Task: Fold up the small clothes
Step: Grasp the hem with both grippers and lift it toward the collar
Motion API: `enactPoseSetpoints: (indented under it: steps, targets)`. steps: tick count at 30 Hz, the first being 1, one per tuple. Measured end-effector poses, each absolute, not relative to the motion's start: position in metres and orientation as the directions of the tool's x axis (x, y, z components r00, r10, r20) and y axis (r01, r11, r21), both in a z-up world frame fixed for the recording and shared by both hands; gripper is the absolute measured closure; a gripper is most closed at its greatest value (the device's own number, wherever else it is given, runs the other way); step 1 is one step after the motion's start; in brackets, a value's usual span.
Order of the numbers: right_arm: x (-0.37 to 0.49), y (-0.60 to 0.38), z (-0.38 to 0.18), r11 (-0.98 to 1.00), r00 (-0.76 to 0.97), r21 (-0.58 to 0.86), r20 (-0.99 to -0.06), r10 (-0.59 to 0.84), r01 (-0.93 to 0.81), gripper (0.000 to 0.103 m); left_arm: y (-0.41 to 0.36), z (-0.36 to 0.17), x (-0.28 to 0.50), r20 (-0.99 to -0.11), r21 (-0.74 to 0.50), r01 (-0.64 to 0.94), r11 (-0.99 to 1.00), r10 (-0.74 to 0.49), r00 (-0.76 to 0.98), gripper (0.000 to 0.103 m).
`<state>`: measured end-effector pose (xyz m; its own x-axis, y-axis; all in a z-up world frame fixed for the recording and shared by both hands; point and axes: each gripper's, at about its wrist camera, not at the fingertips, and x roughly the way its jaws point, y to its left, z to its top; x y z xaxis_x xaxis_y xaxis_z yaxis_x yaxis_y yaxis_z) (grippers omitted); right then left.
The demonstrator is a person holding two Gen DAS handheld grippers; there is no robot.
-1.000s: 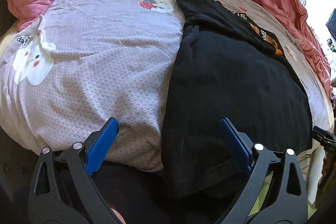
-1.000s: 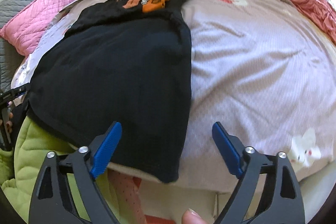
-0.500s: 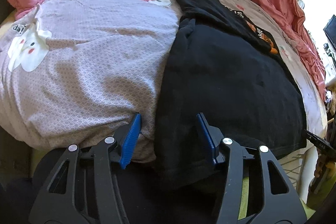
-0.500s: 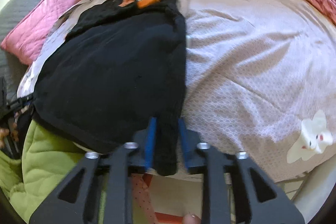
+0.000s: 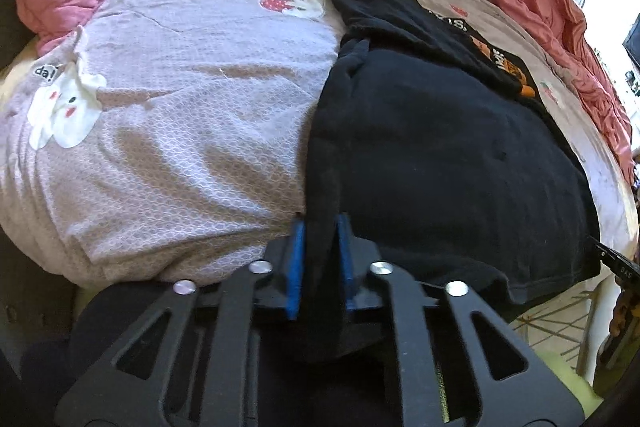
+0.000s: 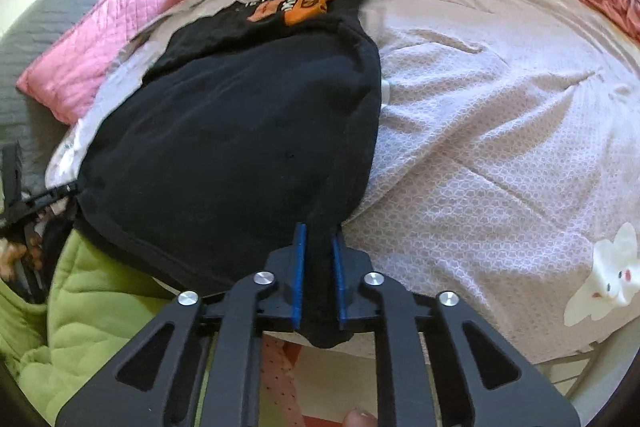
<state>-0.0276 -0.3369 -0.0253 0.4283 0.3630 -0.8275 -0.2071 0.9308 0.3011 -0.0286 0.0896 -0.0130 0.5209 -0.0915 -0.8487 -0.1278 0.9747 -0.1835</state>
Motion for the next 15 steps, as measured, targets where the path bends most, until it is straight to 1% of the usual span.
enactPoseSetpoints:
  steps: [3,5,9,12,15]
  targets:
    - [-0.027,-0.341,-0.023,0.918,0.437,0.342,-0.807,0.397,-0.202,0.094,0.088,-0.006,-0.032,-0.837,-0.192,-0.119,0.974,-0.099,0.539,0.099]
    - [-0.027,-0.342,-0.019,0.913,0.445,0.351,-0.798,0.408,-0.208,0.095,0.087,0.002,-0.034,-0.820,-0.226,-0.099,0.969,-0.135,0.556,0.100]
    - [-0.027,-0.342,-0.006,0.899,0.471,0.368,-0.765,0.438,-0.238,0.095,0.079,0.015,-0.034,-0.802,-0.223,-0.070,0.972,-0.142,0.580,0.100]
    - [-0.025,-0.341,0.001,0.892,0.488,0.370,-0.747,0.451,-0.258,0.095,0.077,0.009,-0.030,-0.815,-0.224,-0.071,0.972,-0.147,0.561,0.099]
    - [-0.019,-0.339,-0.002,0.888,0.478,0.378,-0.748,0.460,-0.261,0.094,0.079,-0.009,-0.023,-0.843,-0.244,-0.091,0.966,-0.165,0.512,0.098]
